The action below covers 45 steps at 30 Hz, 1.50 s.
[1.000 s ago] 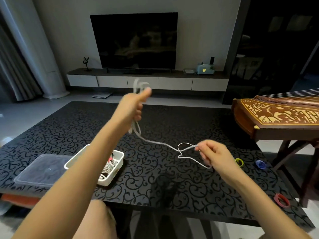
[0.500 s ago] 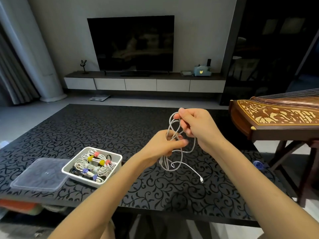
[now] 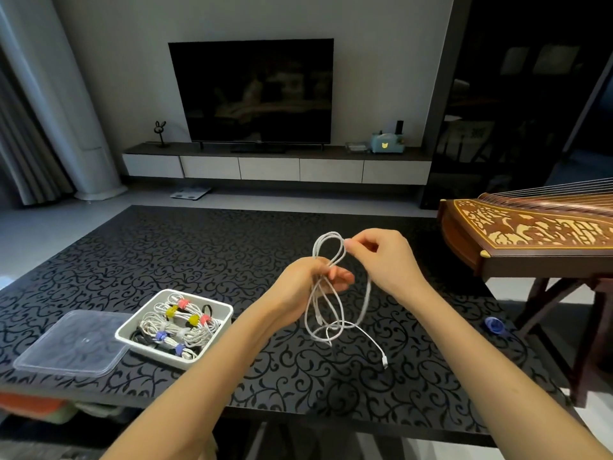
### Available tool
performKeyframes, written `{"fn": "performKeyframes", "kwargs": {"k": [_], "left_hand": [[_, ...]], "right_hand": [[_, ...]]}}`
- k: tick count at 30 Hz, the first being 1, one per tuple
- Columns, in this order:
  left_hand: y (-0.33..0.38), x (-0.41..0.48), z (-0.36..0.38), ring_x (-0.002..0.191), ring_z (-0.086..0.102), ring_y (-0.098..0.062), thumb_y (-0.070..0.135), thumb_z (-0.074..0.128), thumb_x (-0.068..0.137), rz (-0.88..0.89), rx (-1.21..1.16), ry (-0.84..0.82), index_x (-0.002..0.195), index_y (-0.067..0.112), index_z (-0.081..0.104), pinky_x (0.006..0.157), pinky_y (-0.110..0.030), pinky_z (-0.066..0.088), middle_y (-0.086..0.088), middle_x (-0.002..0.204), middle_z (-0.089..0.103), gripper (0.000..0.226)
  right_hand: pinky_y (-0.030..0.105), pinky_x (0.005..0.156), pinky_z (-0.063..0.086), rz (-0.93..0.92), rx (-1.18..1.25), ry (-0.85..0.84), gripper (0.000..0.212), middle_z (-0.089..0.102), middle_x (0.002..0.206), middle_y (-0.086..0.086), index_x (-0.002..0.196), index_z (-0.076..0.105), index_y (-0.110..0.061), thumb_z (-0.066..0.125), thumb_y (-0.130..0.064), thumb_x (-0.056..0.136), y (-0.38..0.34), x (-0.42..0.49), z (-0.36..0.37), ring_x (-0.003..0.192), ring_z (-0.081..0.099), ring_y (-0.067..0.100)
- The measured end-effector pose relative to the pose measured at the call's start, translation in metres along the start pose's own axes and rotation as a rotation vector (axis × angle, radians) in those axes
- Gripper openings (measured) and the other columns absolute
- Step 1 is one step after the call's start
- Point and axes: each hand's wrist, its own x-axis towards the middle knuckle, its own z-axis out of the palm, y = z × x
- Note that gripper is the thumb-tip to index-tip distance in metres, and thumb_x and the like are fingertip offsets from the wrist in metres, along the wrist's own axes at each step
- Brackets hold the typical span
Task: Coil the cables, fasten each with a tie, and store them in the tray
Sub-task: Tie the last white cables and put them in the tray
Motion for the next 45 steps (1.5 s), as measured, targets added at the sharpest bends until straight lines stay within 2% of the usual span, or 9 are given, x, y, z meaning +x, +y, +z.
{"fn": "performKeyframes", "kwargs": {"k": [12,20,24,27,29,33,36,41,45], "left_hand": [[0.004,0.004,0.015,0.065,0.060,-0.028,0.002,0.027,0.095,-0.091,-0.269,-0.068,0.114,0.000,0.049,0.077,-0.047,0.055,-0.017,0.073,0.056,0.029],[0.018,0.009,0.020,0.038,0.025,-0.004,0.019,0.030,0.104,-0.083,-0.331,0.021,0.078,0.008,0.047,0.041,-0.016,0.031,0.005,0.048,0.029,0.033],[0.035,0.022,0.016,0.034,0.022,-0.003,0.021,0.033,0.103,-0.002,-0.451,0.159,0.074,0.013,0.041,0.032,-0.014,0.021,0.007,0.045,0.028,0.032],[0.055,0.028,0.007,0.035,0.021,-0.003,0.019,0.032,0.103,0.201,-0.361,0.328,0.069,0.016,0.034,0.032,-0.015,0.019,0.008,0.045,0.029,0.035],[0.068,0.030,-0.008,0.038,0.025,-0.006,0.019,0.032,0.103,0.337,-0.241,0.459,0.071,0.017,0.033,0.034,-0.018,0.022,0.006,0.049,0.033,0.033],[0.071,0.028,-0.039,0.054,0.034,-0.017,0.018,0.036,0.102,0.553,0.702,0.685,0.080,0.017,0.035,0.052,-0.029,0.030,-0.002,0.065,0.039,0.022],[0.054,0.021,-0.041,0.054,0.040,-0.015,0.021,0.043,0.100,0.443,1.131,0.450,0.092,0.011,0.041,0.049,-0.031,0.032,0.002,0.067,0.045,0.013],[0.031,0.005,-0.015,0.048,0.022,-0.005,0.060,0.056,0.081,-0.032,0.279,-0.124,0.087,0.016,0.045,0.044,-0.018,0.019,0.008,0.060,0.031,0.046],[0.021,-0.001,0.002,0.048,0.026,-0.005,0.038,0.066,0.080,0.012,0.223,-0.303,0.084,0.017,0.052,0.044,-0.018,0.022,0.008,0.059,0.034,0.026]], "right_hand": [[0.029,0.069,0.043,-0.076,-0.092,0.088,0.015,0.059,0.080,-0.007,0.081,0.068,-0.024,0.058,-0.023,0.091,-0.003,-0.001,0.016,0.075,0.054,0.009],[0.019,0.062,0.052,0.326,0.791,-0.105,0.028,0.072,0.083,-0.003,0.098,0.068,-0.025,0.040,-0.030,0.102,0.000,-0.012,0.032,0.074,0.069,0.008],[0.032,0.077,0.057,0.517,1.011,-0.363,0.054,0.074,0.086,0.014,0.100,0.068,-0.016,0.025,-0.048,0.100,0.007,-0.043,0.052,0.075,0.072,0.024],[0.036,0.068,0.052,0.537,0.982,-0.522,0.065,0.062,0.059,0.010,0.100,0.067,-0.007,0.020,-0.052,0.099,0.022,-0.061,0.057,0.051,0.059,0.021],[0.033,0.058,0.042,0.465,0.821,-0.487,0.044,0.051,0.051,0.000,0.093,0.066,-0.006,0.035,-0.036,0.102,0.034,-0.071,0.052,0.043,0.044,0.012],[0.021,0.059,0.036,0.132,0.210,-0.417,0.020,0.052,0.054,-0.013,0.086,0.068,-0.020,0.051,-0.020,0.097,0.045,-0.084,0.026,0.051,0.046,0.000],[0.024,0.067,0.045,-0.205,-0.216,-0.187,0.015,0.062,0.074,-0.013,0.099,0.072,-0.023,0.058,-0.024,0.093,0.031,-0.074,-0.001,0.074,0.058,0.005],[0.035,0.067,0.043,-0.345,-0.370,-0.005,0.017,0.062,0.080,0.000,0.095,0.073,-0.020,0.062,-0.032,0.089,-0.009,-0.040,-0.024,0.077,0.058,0.020],[0.033,0.060,0.039,-0.305,-0.231,0.046,0.027,0.056,0.068,-0.002,0.079,0.052,-0.012,0.070,-0.032,0.081,-0.024,-0.024,-0.018,0.063,0.051,0.019]]}}
